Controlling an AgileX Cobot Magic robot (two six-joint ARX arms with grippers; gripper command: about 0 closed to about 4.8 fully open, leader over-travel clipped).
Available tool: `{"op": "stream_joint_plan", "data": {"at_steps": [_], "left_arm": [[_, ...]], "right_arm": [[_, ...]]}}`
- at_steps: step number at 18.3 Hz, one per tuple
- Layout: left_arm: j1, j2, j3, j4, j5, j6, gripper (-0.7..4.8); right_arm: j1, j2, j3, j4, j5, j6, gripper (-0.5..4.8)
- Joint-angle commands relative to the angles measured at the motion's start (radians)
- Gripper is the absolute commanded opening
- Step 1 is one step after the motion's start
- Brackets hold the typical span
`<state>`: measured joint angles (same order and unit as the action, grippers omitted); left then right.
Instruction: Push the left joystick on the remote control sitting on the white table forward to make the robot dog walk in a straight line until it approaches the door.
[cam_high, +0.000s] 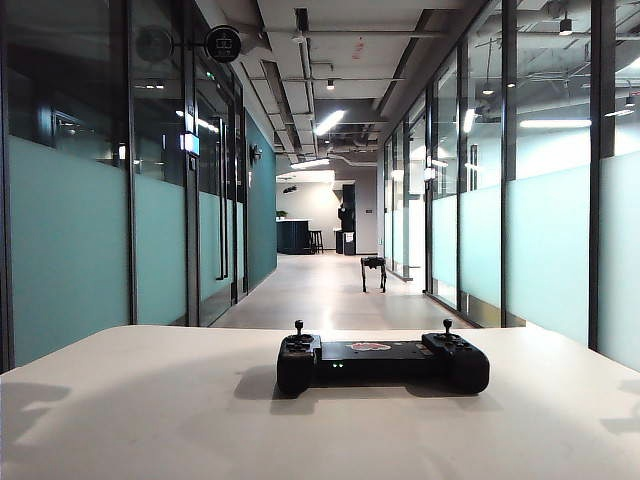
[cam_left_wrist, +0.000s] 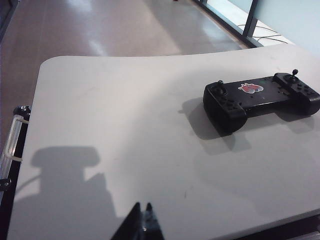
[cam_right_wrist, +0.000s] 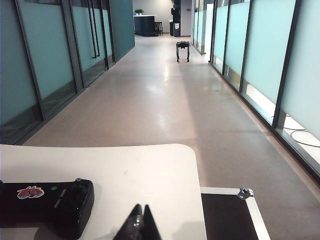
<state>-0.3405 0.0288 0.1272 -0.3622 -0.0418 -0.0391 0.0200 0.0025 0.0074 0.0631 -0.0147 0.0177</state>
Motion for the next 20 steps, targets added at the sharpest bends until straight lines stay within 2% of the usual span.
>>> {"op": "stream_joint_plan", "data": {"at_steps": [1, 3, 5, 8, 10, 12, 15, 20], "left_arm": [[0.000, 0.001, 0.002, 0.008, 0.001, -0.002, -0.05], [0.001, -0.001, 0.002, 0.022, -0.017, -0.003, -0.05], [0.009, -0.020, 0.001, 0.110, -0.076, 0.005, -0.05], [0.119, -0.027, -0.008, 0.243, -0.002, 0.055, -0.05], [0.197, -0.027, -0.011, 0.246, 0.085, 0.054, -0.05], [0.245, -0.027, -0.035, 0.271, 0.130, 0.053, -0.05], [0.279, -0.027, -0.095, 0.375, 0.130, 0.047, -0.05], [0.300, -0.027, -0.120, 0.394, 0.100, 0.046, -0.05]], "right_arm": [[0.000, -0.003, -0.009, 0.015, 0.004, 0.005, 0.00], [0.000, -0.003, -0.009, 0.015, 0.004, 0.005, 0.00], [0.000, -0.003, -0.009, 0.014, 0.004, 0.005, 0.00], [0.000, -0.003, -0.009, 0.014, 0.004, 0.005, 0.00], [0.000, -0.003, -0.009, 0.014, 0.004, 0.005, 0.00], [0.000, -0.003, -0.009, 0.015, 0.004, 0.005, 0.00], [0.000, -0.003, -0.009, 0.014, 0.004, 0.005, 0.00], [0.000, -0.003, -0.009, 0.014, 0.004, 0.005, 0.00]]}}
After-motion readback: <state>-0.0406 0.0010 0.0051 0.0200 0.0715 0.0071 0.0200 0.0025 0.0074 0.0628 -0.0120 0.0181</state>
